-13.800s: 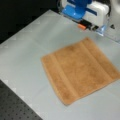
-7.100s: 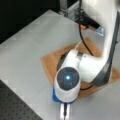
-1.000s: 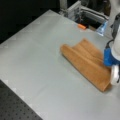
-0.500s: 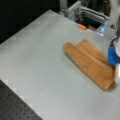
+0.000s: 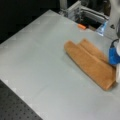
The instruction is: Folding a towel twice
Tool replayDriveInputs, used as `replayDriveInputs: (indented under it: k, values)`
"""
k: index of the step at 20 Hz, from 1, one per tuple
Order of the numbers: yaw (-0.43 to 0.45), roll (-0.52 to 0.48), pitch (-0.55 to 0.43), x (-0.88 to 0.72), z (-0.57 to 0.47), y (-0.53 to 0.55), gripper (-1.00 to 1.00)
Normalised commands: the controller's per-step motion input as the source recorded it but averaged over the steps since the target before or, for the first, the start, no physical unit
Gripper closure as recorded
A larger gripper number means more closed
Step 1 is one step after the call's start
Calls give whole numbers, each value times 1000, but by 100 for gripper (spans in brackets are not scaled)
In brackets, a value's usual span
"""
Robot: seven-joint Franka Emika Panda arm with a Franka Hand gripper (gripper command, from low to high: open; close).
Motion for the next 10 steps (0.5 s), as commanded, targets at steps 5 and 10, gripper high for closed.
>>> replayDriveInputs:
  k: [5,10]
  values:
    - [-137,121,-236,-264,-137,-65,-100]
    - [-134,87,-200,-225,-108,-80,-100]
